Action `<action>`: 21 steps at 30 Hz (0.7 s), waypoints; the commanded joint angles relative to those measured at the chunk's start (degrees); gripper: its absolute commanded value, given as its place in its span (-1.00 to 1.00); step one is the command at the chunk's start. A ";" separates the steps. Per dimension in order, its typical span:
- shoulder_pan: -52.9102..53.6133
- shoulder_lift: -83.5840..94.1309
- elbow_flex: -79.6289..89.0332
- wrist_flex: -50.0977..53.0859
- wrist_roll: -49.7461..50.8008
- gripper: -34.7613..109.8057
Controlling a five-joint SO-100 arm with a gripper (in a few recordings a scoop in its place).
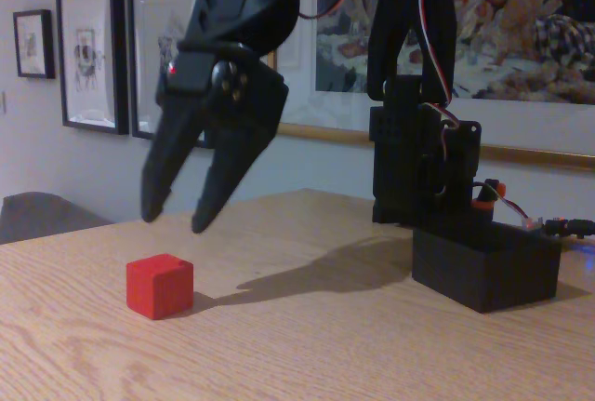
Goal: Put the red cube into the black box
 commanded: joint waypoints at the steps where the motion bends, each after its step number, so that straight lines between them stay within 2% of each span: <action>1: 0.44 -1.67 -3.25 0.35 1.23 -0.24; 21: 0.97 -12.22 -11.60 1.58 1.14 -0.22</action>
